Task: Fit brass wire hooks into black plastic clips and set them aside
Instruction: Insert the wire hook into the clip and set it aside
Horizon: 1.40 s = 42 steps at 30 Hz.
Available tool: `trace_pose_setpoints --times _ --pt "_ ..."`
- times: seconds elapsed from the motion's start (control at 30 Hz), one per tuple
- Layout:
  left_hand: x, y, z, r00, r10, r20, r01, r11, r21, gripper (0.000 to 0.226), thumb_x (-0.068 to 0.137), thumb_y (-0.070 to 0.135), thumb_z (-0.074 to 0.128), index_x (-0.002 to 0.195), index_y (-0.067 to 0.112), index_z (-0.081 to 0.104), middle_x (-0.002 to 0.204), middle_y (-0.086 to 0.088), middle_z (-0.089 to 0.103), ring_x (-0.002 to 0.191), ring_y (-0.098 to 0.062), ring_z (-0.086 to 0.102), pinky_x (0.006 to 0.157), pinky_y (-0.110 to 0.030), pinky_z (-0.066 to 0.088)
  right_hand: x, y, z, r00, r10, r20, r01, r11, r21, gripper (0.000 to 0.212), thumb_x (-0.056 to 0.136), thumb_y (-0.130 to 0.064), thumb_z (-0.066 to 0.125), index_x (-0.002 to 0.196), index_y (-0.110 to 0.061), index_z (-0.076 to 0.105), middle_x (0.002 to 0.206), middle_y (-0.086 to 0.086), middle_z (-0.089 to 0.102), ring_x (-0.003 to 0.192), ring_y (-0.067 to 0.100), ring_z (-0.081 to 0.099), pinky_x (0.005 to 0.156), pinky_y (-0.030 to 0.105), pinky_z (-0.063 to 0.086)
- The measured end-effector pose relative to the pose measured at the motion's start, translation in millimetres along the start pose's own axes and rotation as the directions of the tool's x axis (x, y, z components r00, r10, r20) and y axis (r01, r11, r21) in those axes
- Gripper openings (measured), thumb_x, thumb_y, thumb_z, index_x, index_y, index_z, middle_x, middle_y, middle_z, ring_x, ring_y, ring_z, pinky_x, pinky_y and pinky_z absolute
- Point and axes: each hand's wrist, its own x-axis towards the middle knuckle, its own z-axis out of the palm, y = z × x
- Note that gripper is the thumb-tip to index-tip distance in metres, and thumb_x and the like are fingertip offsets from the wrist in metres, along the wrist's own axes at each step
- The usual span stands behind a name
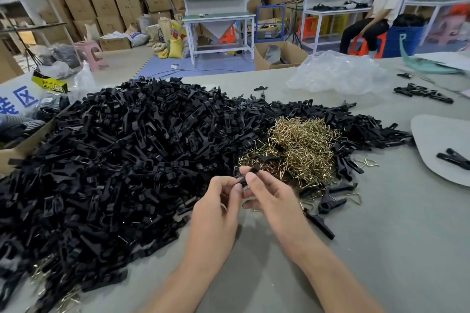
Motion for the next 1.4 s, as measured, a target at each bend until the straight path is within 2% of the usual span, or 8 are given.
trace_pose_setpoints --times 0.1,0.2,0.37,0.97,1.07,1.13,1.23,1.4 --pt "0 3 2 0.995 -0.064 0.081 0.075 0.987 -0.145 0.014 0.101 0.032 0.052 0.104 0.044 0.061 0.084 0.012 0.070 0.066 -0.011 0.062 0.061 -0.024 0.050 0 -4 -2 0.999 -0.036 -0.032 0.037 0.999 0.028 0.020 0.097 -0.026 0.061 0.107 -0.016 0.074 0.101 0.012 0.074 0.087 0.016 0.067 0.085 0.035 0.057" --pt "6 -7 -9 0.999 0.030 0.038 -0.037 0.982 0.184 0.013 0.099 0.042 0.049 0.109 0.041 0.057 0.086 0.016 0.067 0.072 -0.007 0.059 0.067 -0.029 0.050 5 -8 -9 0.989 -0.060 -0.139 0.075 0.992 0.101 0.015 0.096 -0.023 0.063 0.099 -0.011 0.072 0.094 0.007 0.077 0.081 0.011 0.067 0.081 0.030 0.057" --pt "13 -21 -20 0.946 0.306 0.108 -0.297 0.686 0.665 0.018 0.092 0.027 0.064 0.107 0.019 0.070 0.090 0.003 0.060 0.080 -0.022 0.058 0.073 -0.037 0.049 11 -11 -21 0.975 -0.049 -0.217 0.085 0.983 0.163 0.017 0.089 -0.033 0.068 0.087 -0.016 0.071 0.081 0.001 0.073 0.070 0.008 0.063 0.060 0.018 0.052" --pt "21 -24 -11 0.968 0.218 0.125 -0.233 0.590 0.773 0.011 0.088 0.025 0.074 0.090 0.014 0.074 0.088 -0.004 0.053 0.080 -0.027 0.052 0.070 -0.039 0.045 9 -1 -16 0.992 -0.027 -0.119 0.033 0.998 0.049 0.014 0.095 -0.015 0.065 0.107 -0.020 0.071 0.088 0.001 0.072 0.074 0.007 0.060 0.060 0.021 0.053" --pt "18 -18 -13 0.973 0.218 0.077 -0.222 0.793 0.568 0.017 0.097 0.030 0.060 0.101 0.019 0.072 0.099 0.005 0.057 0.091 -0.019 0.054 0.078 -0.033 0.046 8 1 -16 0.993 -0.026 -0.113 0.028 1.000 0.011 0.016 0.095 -0.017 0.066 0.110 -0.021 0.072 0.094 0.002 0.073 0.077 0.006 0.063 0.063 0.022 0.054" --pt "15 -10 -17 0.998 0.038 0.042 -0.044 0.989 0.141 0.020 0.100 0.040 0.051 0.105 0.034 0.069 0.099 0.018 0.062 0.094 -0.005 0.058 0.081 -0.018 0.045 8 1 -17 0.997 -0.019 -0.074 0.021 0.999 0.024 0.016 0.094 -0.018 0.068 0.108 -0.022 0.074 0.092 0.000 0.073 0.078 0.007 0.064 0.065 0.022 0.055" --pt "15 -7 -16 0.978 -0.112 0.174 0.159 0.945 -0.286 0.026 0.099 0.050 0.049 0.103 0.039 0.072 0.075 0.017 0.065 0.070 -0.002 0.057 0.069 -0.015 0.044 7 2 -15 1.000 0.006 0.019 -0.007 0.999 0.032 0.014 0.093 -0.016 0.070 0.104 -0.022 0.076 0.090 -0.003 0.072 0.077 0.008 0.063 0.068 0.022 0.055" --pt "17 -9 -15 0.969 -0.140 0.201 0.220 0.860 -0.460 0.029 0.096 0.049 0.053 0.107 0.033 0.075 0.079 0.007 0.065 0.070 -0.014 0.054 0.076 -0.036 0.048 4 4 -8 0.992 -0.007 0.127 0.008 1.000 -0.011 0.017 0.094 -0.013 0.069 0.104 -0.025 0.078 0.092 -0.010 0.074 0.080 0.001 0.063 0.072 0.021 0.055"
